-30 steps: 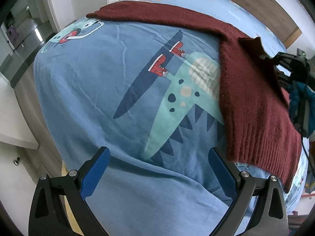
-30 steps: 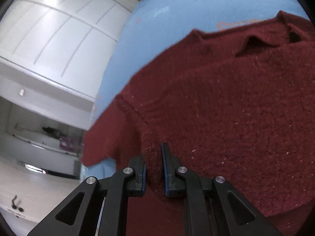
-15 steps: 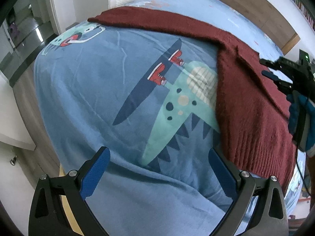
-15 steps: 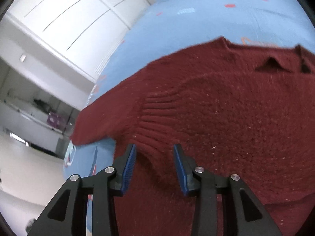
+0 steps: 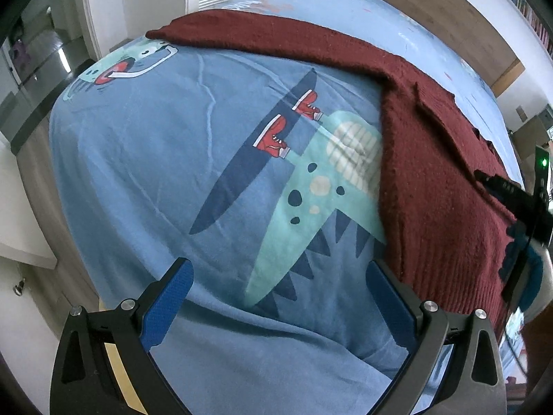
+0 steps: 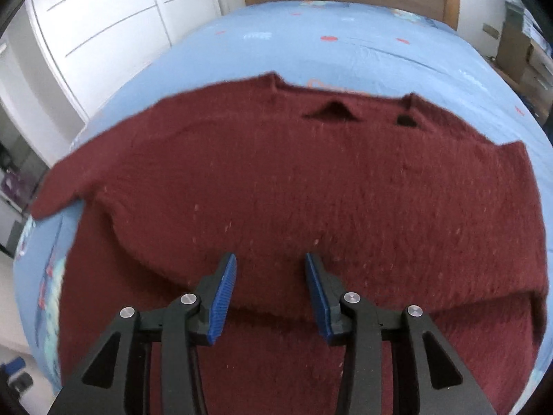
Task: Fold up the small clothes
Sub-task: 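Open the right gripper and release the sleeve on the sweater, then grasp the other sleeve cuff with the left gripper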
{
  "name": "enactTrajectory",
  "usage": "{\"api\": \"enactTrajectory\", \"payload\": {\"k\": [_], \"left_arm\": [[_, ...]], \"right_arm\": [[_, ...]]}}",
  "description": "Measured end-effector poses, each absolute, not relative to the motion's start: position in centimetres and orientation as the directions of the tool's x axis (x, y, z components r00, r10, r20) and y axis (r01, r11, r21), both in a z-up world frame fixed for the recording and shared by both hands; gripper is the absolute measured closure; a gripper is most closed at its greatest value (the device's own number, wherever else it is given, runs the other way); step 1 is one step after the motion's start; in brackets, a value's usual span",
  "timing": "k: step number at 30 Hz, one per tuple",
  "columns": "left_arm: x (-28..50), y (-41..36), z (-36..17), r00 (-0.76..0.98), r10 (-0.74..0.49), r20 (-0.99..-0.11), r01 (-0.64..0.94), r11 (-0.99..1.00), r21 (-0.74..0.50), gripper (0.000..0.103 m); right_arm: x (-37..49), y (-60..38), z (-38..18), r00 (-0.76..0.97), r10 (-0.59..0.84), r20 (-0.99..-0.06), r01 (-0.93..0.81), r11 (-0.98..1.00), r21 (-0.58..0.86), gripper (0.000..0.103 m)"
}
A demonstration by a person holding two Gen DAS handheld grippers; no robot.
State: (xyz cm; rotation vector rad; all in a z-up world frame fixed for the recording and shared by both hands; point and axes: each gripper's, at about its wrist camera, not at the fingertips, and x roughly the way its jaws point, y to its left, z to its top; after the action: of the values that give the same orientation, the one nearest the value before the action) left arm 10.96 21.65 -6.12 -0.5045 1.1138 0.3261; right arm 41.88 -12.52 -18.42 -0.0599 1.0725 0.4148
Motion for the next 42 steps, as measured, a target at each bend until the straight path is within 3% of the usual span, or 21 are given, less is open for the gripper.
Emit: {"api": "enactTrajectory", "payload": {"k": [4, 25, 31, 38, 42], "left_arm": [[11.6, 22.3, -5.7, 0.425, 0.02, -0.905, -0.49, 0.845, -0.212, 0.005], [19.7, 32.9, -5.9, 0.499, 0.009, -0.866, -0.563, 0.763, -0.317, 0.006], [23.1, 38.9, -7.2, 0.509, -0.004, -0.861, -0.615, 0.698, -0.367, 0.018], [24.2, 44.5, -10.3, 0.578, -0.1, -0.81, -0.647, 0.549, -0.529, 0.038], [23.8, 46.8, -10.8, 0.65, -0.121, -0.75, -0.63, 0.467, -0.621, 0.038]], "right_arm": [[40.3, -11.6, -18.4, 0.419, 0.298, -0.858, -0.393, 0.911, 0.124, 0.049], [34.2, -19.6, -15.4, 0.478, 0.275, -0.834, -0.296, 0.945, 0.142, 0.049], [32.3, -22.3, -15.2, 0.479, 0.25, -0.841, -0.236, 0.96, 0.151, 0.049], [31.1, -25.4, -15.2, 0.469, 0.224, -0.854, -0.156, 0.973, 0.17, 0.049], [31.0, -26.6, -14.6, 0.478, 0.213, -0.852, -0.135, 0.976, 0.168, 0.049]]}}
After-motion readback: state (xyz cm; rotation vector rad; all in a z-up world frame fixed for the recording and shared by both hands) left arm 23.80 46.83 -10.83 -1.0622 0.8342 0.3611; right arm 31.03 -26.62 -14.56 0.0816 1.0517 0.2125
